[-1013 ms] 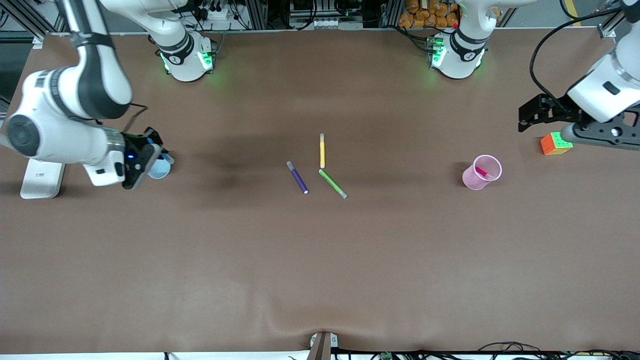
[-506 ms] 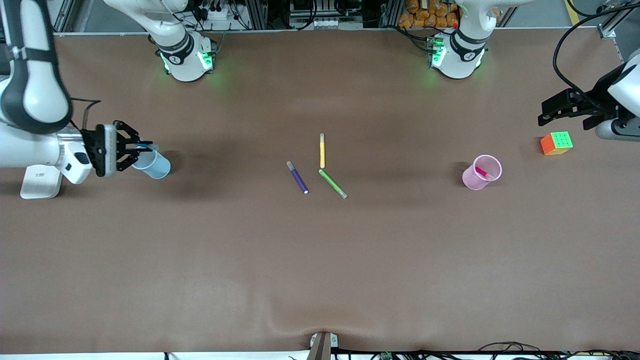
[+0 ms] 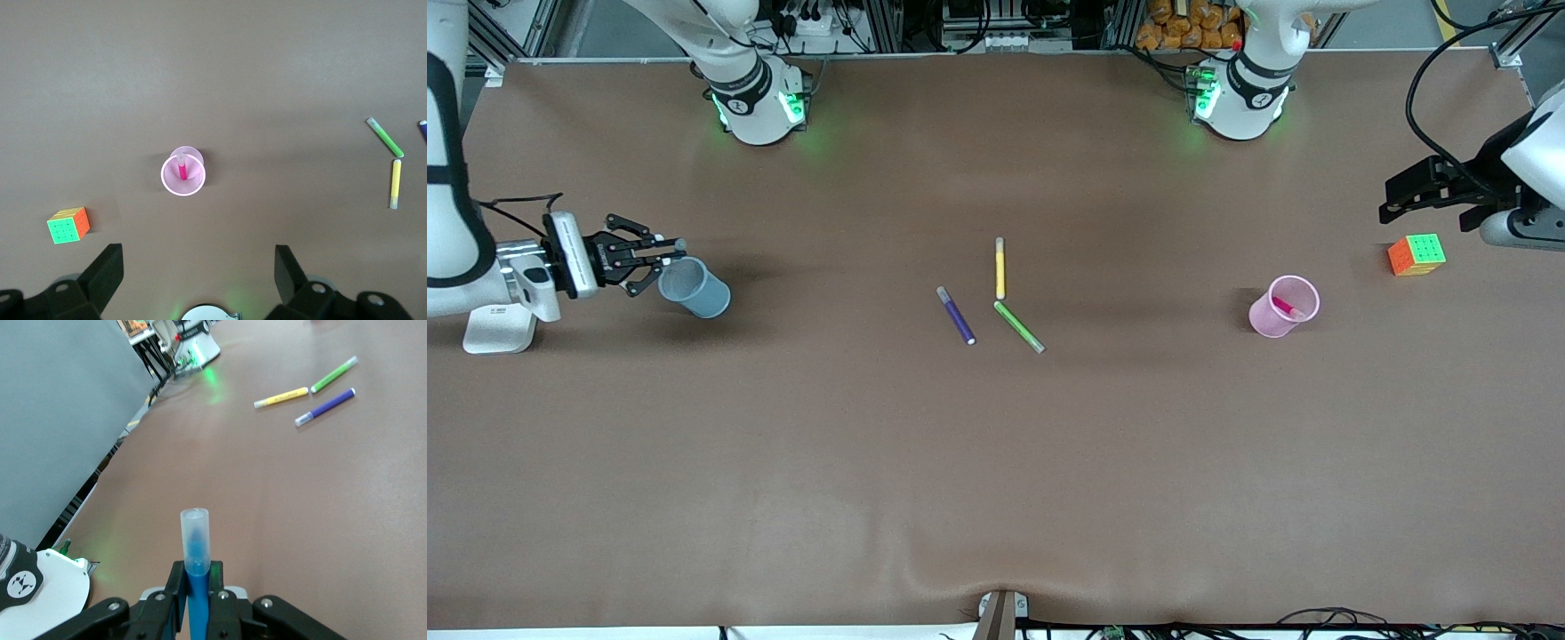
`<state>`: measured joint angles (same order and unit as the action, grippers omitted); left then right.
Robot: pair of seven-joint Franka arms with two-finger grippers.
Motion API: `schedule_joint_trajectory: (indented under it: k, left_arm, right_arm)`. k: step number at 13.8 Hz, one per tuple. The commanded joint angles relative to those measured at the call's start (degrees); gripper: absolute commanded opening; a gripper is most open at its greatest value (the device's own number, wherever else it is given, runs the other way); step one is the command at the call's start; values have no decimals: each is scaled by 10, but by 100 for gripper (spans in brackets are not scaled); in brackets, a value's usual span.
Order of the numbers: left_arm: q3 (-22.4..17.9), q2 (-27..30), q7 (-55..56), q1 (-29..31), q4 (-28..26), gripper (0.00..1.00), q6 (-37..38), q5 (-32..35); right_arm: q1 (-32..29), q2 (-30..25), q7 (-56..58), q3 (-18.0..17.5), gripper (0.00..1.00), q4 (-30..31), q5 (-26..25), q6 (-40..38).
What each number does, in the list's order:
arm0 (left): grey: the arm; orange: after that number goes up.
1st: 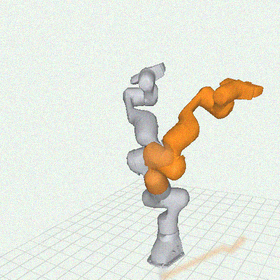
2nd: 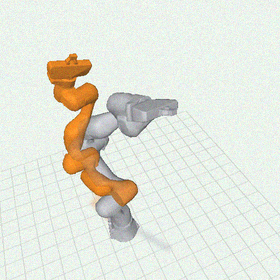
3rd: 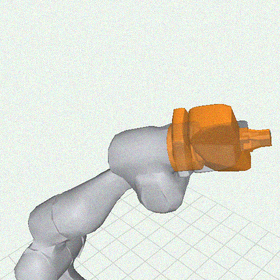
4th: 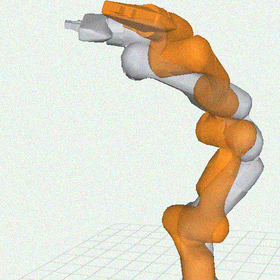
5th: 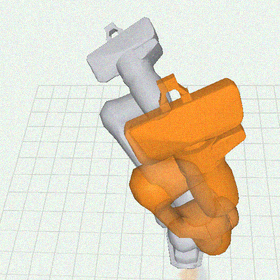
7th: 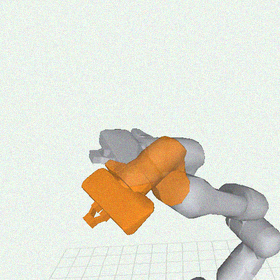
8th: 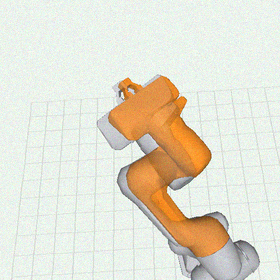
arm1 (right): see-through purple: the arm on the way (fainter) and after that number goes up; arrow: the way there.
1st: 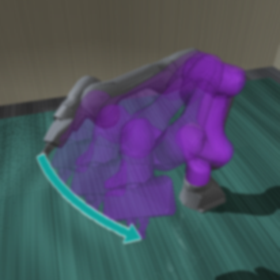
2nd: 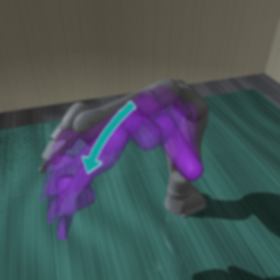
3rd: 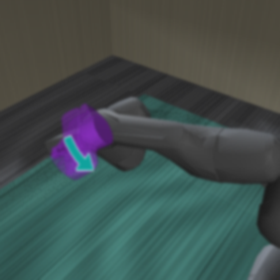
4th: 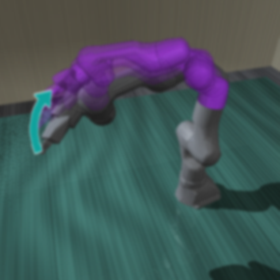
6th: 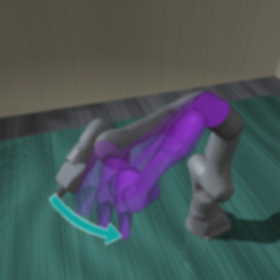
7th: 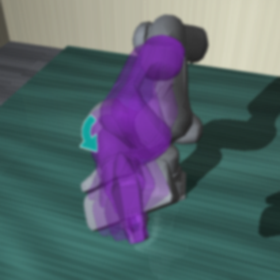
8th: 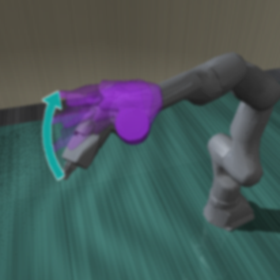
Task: Place pink and blue markers in matching cups
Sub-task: 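Move the blue marker over the blue cup with the right gripper, then open the right gripper to drop the blue marker into the blue cup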
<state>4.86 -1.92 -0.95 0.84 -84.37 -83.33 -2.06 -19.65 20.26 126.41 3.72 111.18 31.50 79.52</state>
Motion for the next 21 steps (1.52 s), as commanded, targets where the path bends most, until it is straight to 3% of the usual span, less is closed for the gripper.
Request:
schedule_joint_trajectory:
  k: [1, 4, 9, 10, 11, 12, 14, 21]
  left_arm:
    - [3, 3, 6, 0, 5, 100, 0, -7]
    - [5, 2, 6, 2, 4, 100, -4, -7]
    - [2, 3, 4, 4, 1, 100, -4, -6]
    - [2, 6, 4, 5, -6, 100, -5, -6]
    - [2, 20, 4, 5, -20, 100, -11, -6]
    - [2, 37, 4, 4, -42, 100, -22, -6]
    - [2, 53, 4, 6, -66, 100, -32, -6]
    - [3, 40, -4, 6, -50, 100, -39, 1]
  right_arm:
    - [-25, 33, 47, -10, 0, -19, 22, -16]
    - [-26, 72, 76, -10, 0, -35, 28, -12]
    - [-30, 86, 87, -10, 0, -52, 28, -4]
    - [-30, 86, 86, -10, 9, -54, 28, -2]
    - [-29, 85, 80, -10, 74, -58, 28, -1]
    - [-30, 85, 79, -10, 100, -59, 28, -2]
    - [-26, 80, 65, -9, 100, -68, 27, -4]
    - [12, 42, -92, -11, 100, -124, 4, -3]
